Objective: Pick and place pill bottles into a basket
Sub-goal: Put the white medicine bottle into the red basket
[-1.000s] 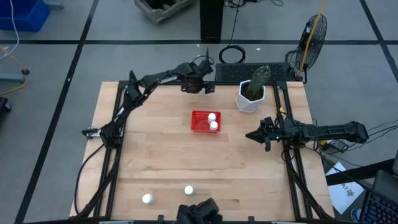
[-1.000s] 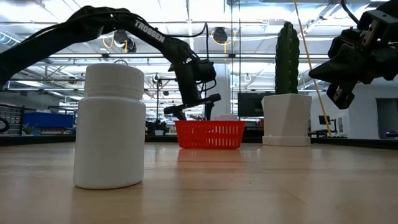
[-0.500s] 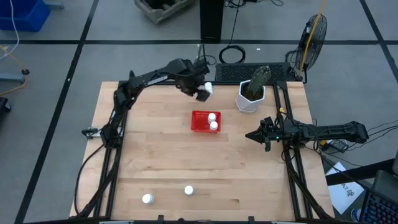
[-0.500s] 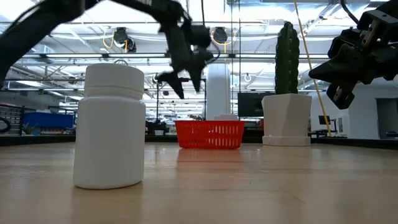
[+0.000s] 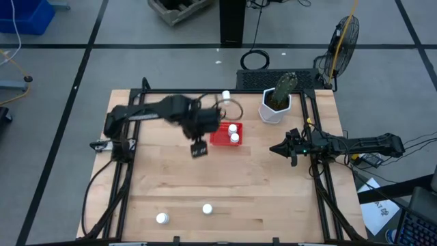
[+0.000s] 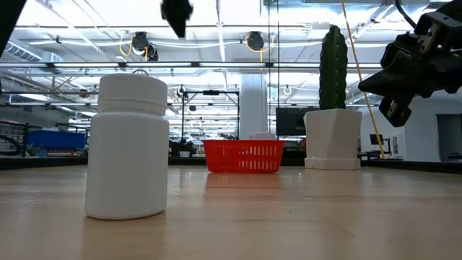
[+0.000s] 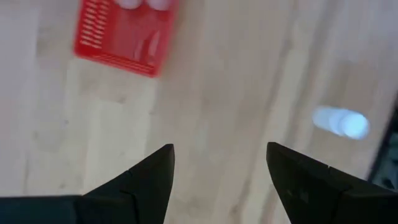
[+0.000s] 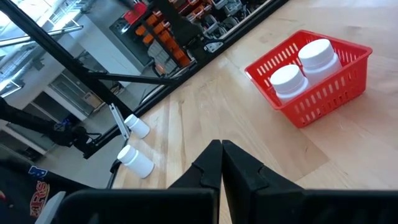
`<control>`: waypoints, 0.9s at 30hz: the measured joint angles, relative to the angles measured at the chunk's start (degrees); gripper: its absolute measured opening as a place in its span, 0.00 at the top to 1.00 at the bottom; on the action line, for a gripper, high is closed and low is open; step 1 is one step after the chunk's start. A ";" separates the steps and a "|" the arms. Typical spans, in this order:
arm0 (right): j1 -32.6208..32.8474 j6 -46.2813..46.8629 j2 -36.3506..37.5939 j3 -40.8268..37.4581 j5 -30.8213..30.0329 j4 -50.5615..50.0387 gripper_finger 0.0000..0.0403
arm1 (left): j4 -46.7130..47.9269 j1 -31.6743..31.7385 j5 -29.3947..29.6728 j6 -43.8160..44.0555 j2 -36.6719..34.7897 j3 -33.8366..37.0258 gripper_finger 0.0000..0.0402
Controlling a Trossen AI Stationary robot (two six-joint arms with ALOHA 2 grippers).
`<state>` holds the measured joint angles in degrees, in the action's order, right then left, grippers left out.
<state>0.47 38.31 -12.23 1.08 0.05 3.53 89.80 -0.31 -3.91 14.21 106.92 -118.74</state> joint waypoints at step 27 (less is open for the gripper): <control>0.01 0.00 -0.04 0.00 0.00 0.00 0.99 | -16.06 -28.01 1.84 34.71 19.02 0.09 0.31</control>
<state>0.49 38.30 -12.27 1.08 0.05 3.53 73.74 -28.33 -2.07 48.92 125.94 -118.65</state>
